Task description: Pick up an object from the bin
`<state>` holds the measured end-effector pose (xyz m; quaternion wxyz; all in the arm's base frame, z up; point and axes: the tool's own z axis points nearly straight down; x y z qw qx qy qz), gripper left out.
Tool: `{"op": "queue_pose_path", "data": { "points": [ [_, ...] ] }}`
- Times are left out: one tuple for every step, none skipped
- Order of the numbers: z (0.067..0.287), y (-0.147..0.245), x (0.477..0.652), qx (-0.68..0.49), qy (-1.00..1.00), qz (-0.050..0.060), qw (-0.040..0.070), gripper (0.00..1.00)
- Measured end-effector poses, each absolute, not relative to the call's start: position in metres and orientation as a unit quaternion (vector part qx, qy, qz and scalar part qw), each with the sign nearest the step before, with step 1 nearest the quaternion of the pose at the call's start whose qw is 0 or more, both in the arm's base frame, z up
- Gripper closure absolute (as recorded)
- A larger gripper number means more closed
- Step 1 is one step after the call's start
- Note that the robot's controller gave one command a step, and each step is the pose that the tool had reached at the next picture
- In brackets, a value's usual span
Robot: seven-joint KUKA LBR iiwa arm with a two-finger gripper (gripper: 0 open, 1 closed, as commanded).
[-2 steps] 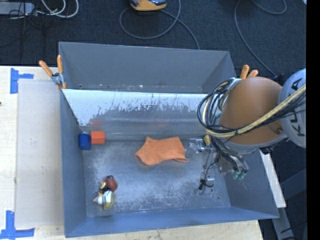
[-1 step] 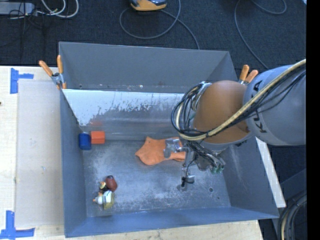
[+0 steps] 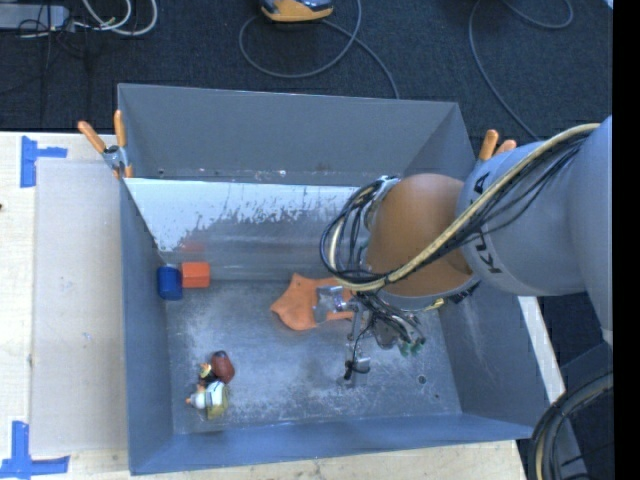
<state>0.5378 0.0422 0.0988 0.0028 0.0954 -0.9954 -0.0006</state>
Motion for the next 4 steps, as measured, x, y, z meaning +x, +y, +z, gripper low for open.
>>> {"op": "queue_pose_path", "data": {
  "points": [
    [0.087, 0.044, 0.566, 0.025, -1.0, -0.001, 0.0, 0.0],
    [0.094, 0.058, 0.582, 0.126, -0.992, -0.001, 0.002, 0.0],
    [0.077, 0.04, 0.619, 0.102, -0.995, -0.001, 0.0, 1.0],
    [0.077, 0.04, 0.619, 0.102, -0.995, -0.001, 0.0, 1.0]
  ]
}}
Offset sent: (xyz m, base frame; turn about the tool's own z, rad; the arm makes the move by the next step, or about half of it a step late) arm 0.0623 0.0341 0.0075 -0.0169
